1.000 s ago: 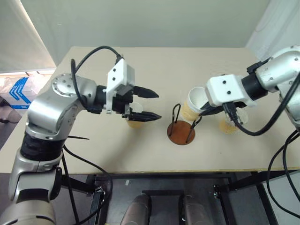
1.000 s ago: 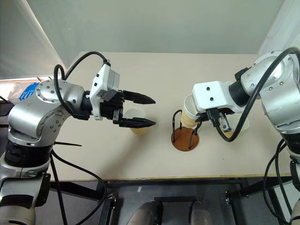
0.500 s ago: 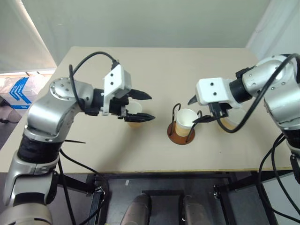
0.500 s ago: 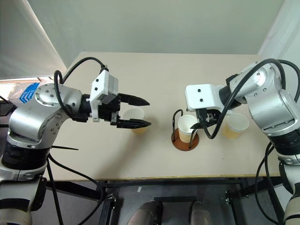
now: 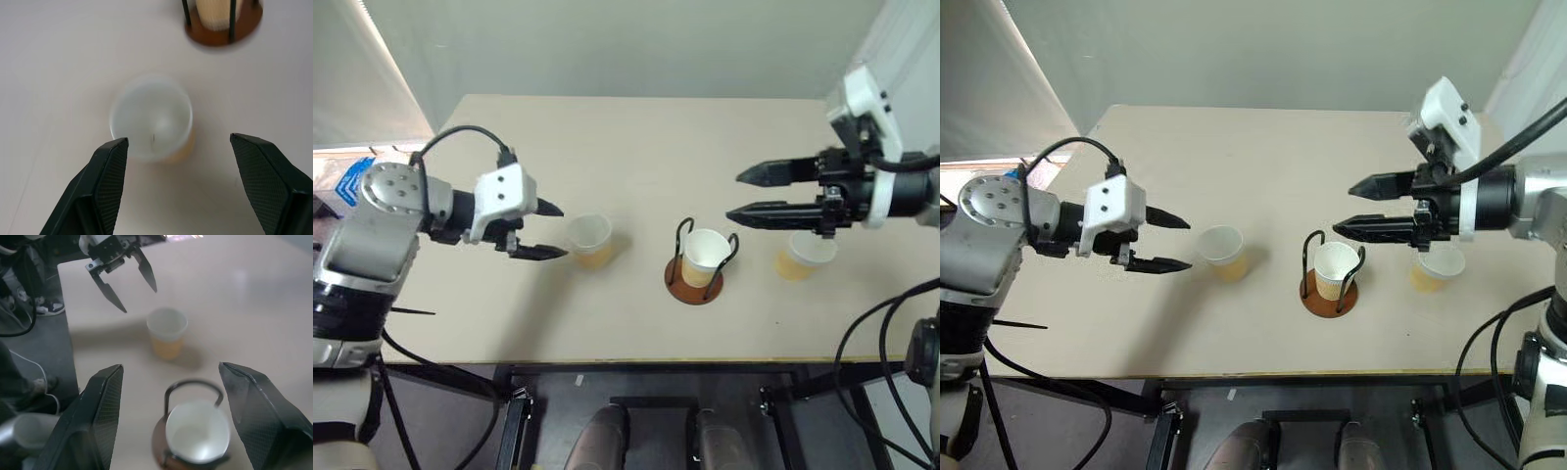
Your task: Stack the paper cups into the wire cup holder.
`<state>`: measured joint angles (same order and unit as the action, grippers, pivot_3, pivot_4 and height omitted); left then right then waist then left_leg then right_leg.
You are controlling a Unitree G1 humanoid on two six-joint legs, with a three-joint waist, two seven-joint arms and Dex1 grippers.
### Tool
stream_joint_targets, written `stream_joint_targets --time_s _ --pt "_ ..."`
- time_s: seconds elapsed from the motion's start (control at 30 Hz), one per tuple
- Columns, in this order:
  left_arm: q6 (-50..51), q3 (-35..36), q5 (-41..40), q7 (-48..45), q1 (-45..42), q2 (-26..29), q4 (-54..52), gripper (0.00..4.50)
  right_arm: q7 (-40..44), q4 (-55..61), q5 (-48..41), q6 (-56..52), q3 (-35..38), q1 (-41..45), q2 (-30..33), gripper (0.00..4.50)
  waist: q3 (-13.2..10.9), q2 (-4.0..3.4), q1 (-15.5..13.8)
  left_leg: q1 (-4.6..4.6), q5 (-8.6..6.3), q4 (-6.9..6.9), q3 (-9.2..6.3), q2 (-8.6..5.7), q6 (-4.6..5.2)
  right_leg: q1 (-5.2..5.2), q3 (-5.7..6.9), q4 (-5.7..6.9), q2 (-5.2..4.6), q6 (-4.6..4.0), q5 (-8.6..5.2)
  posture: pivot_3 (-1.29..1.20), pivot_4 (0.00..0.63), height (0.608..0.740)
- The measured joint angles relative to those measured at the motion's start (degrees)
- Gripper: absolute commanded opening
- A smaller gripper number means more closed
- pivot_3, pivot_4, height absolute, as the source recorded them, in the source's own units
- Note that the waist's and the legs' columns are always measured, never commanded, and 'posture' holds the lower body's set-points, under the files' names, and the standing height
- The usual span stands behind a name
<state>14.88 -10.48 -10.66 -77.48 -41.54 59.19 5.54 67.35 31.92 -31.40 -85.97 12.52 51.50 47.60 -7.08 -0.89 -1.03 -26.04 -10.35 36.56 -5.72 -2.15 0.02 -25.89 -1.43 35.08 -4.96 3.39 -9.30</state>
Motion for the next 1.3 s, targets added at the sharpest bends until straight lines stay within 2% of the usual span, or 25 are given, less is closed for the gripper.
stream_joint_targets --time_s 0.17,0.33,0.7,1.0,1.3 --pt "-8.5 -3.7 5.2 -1.0 -2.4 -4.1 6.3 3.66 -2.0 6.1 -5.7 -0.4 1.5 -8.0 3.0 3.31 0.0 0.02 -0.1 -0.01 -0.21 -0.05 0.01 -0.03 0.39 -0.07 -0.02 0.11 -0.01 0.03 0.00 0.00 0.150 0.740" --pt "-12.4 -3.9 7.1 -0.5 -5.3 -8.6 9.8 3.66 -5.1 7.2 -9.9 -0.7 2.5 -8.1 3.1 3.31 0.0 0.05 0.2 0.02 -0.12 -0.03 0.03 -0.03 0.47 -0.08 -0.04 0.16 0.00 0.20 0.10 0.00 0.150 0.740" --pt "-17.9 -4.0 9.2 -2.2 -5.1 -9.0 13.8 3.66 -10.8 6.7 -17.1 -0.4 4.2 -8.7 5.5 3.31 0.0 0.05 0.3 -0.02 -0.12 0.00 0.02 -0.03 0.55 -0.06 -0.09 0.13 0.05 0.38 0.05 0.00 0.150 0.740" --pt "-20.7 -5.8 11.3 -1.8 -3.7 -14.3 14.3 3.66 -14.4 6.1 -20.3 2.8 4.2 -10.1 6.6 3.31 0.0 0.06 0.3 -0.05 -0.14 0.12 0.02 -0.04 0.60 -0.03 -0.10 0.13 0.04 0.56 0.13 0.00 0.150 0.740" --pt "-21.2 -6.1 11.5 -2.2 -3.8 -15.5 14.2 0.60 -15.7 6.1 -23.2 7.9 4.7 -14.2 10.1 3.38 0.0 0.06 0.2 -0.07 -0.14 0.19 0.03 -0.04 0.62 0.01 -0.12 0.10 0.04 0.68 0.16 0.00 0.150 0.740"
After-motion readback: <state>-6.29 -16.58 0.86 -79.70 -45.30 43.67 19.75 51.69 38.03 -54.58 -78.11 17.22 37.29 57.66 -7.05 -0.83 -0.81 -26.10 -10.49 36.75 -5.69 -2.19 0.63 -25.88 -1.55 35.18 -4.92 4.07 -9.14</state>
